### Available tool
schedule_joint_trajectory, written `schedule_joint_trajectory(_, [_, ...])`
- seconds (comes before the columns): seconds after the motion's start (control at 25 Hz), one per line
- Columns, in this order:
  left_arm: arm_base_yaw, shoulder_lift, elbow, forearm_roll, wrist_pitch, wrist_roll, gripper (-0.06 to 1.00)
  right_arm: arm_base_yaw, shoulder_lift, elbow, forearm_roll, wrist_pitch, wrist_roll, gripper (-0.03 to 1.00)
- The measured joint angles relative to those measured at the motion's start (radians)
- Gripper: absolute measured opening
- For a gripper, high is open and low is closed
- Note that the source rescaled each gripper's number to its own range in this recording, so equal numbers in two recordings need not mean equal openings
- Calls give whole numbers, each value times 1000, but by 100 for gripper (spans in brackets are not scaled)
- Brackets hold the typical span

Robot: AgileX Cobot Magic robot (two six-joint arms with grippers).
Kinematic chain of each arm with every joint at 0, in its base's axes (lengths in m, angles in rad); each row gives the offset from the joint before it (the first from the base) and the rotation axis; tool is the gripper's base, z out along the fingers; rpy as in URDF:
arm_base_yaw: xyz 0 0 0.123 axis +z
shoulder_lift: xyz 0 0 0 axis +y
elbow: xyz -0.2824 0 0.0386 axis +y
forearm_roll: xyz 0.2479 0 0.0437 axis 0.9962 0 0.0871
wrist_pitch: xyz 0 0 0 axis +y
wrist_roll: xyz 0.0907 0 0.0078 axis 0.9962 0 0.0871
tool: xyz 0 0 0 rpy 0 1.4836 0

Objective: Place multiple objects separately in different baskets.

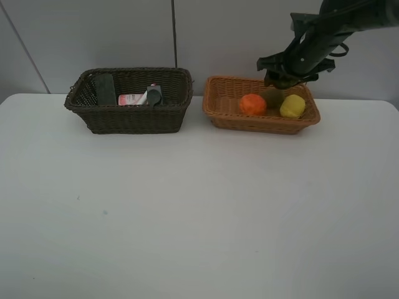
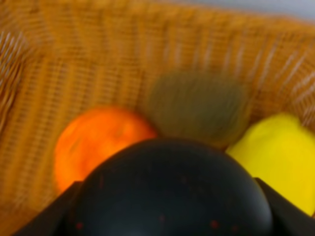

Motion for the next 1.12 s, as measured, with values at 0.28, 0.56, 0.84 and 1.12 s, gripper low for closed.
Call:
schedule_joint_trajectory(0.28, [0, 0, 0, 0, 0, 0, 92, -21, 42, 0, -19, -66, 0, 89])
schedule_joint_trajectory(0.56, [0, 0, 0, 0, 0, 0, 92, -23, 16, 0, -2, -40, 0, 95])
schedule_joint_trajectory(0.84, [0, 0, 0, 0, 0, 0, 92, -115, -93, -3, -8, 66, 4, 95])
schedule_joint_trajectory(1.12, [0, 0, 0, 0, 0, 0, 92, -309, -240, 139, -9, 171, 19, 95])
